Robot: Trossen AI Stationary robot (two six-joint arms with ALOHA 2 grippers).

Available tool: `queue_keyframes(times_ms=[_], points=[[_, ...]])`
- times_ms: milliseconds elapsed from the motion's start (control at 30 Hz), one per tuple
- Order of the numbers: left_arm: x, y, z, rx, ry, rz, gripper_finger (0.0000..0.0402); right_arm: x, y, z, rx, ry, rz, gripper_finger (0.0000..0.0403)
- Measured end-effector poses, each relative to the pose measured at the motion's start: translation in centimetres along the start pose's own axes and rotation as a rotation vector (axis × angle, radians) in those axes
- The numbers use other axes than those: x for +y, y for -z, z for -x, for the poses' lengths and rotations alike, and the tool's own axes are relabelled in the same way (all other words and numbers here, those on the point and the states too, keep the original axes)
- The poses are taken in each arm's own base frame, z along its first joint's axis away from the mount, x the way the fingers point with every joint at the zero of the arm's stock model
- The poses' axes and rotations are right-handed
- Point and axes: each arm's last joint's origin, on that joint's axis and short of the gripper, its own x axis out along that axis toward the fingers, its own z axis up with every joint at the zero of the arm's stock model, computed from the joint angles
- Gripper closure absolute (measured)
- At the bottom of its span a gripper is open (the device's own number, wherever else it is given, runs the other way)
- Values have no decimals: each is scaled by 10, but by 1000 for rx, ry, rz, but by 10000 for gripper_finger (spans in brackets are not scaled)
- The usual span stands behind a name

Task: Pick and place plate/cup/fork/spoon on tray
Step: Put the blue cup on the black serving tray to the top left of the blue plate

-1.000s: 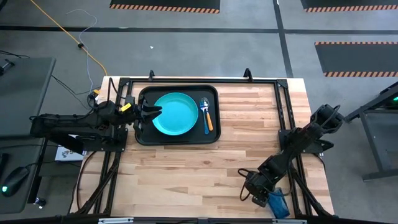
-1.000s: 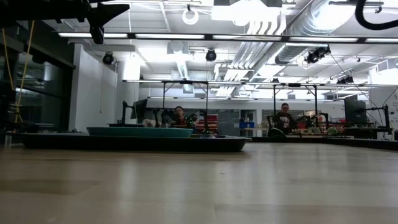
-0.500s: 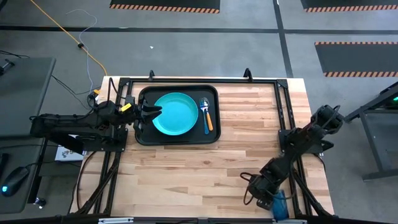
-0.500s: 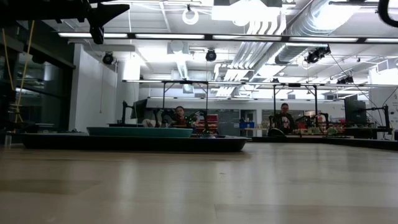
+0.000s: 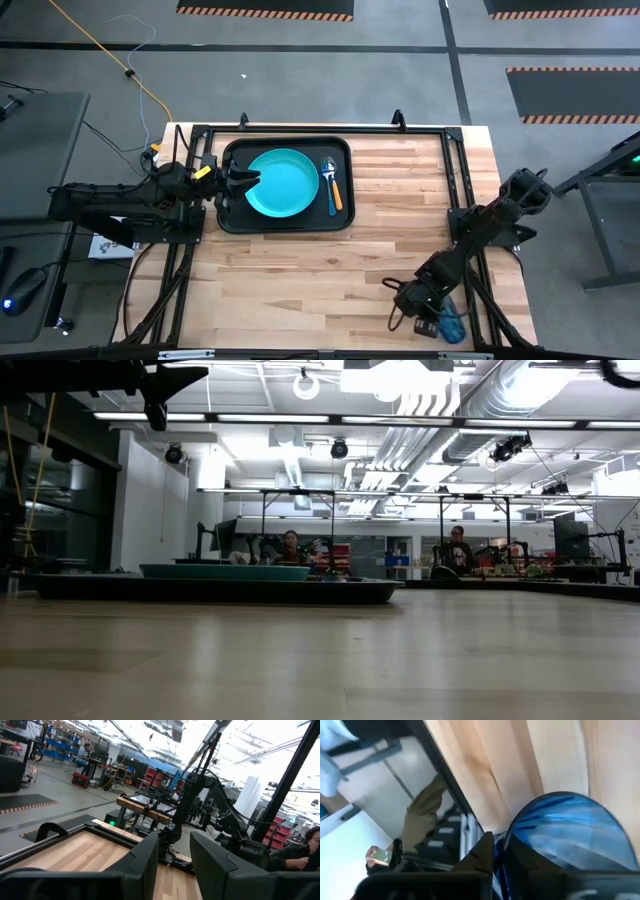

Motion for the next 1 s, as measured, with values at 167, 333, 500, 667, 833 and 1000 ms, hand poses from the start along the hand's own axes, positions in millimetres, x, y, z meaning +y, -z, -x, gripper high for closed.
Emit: queue_keyframes(times_ms=[167, 333, 500, 667, 833, 1000], points=[[0, 0, 0, -4, 1, 0, 300, 17, -8, 35, -177, 71, 93, 395], [0, 0, 0, -4, 1, 0, 300, 41, -4, 85, -519, 309, 263, 399], [0, 0, 0, -4, 1, 0, 300, 49, -6, 107, -839, 572, 402, 400], [0, 0, 0, -4, 2, 0, 300, 33, -23, 110, -910, 745, 416, 401], [0, 0, 0, -1, 0, 0, 300, 24, -41, 126, -994, 876, 420, 402], [1, 2, -2, 11, -4, -1, 300, 21, -62, 142, -996, 843, 518, 402]])
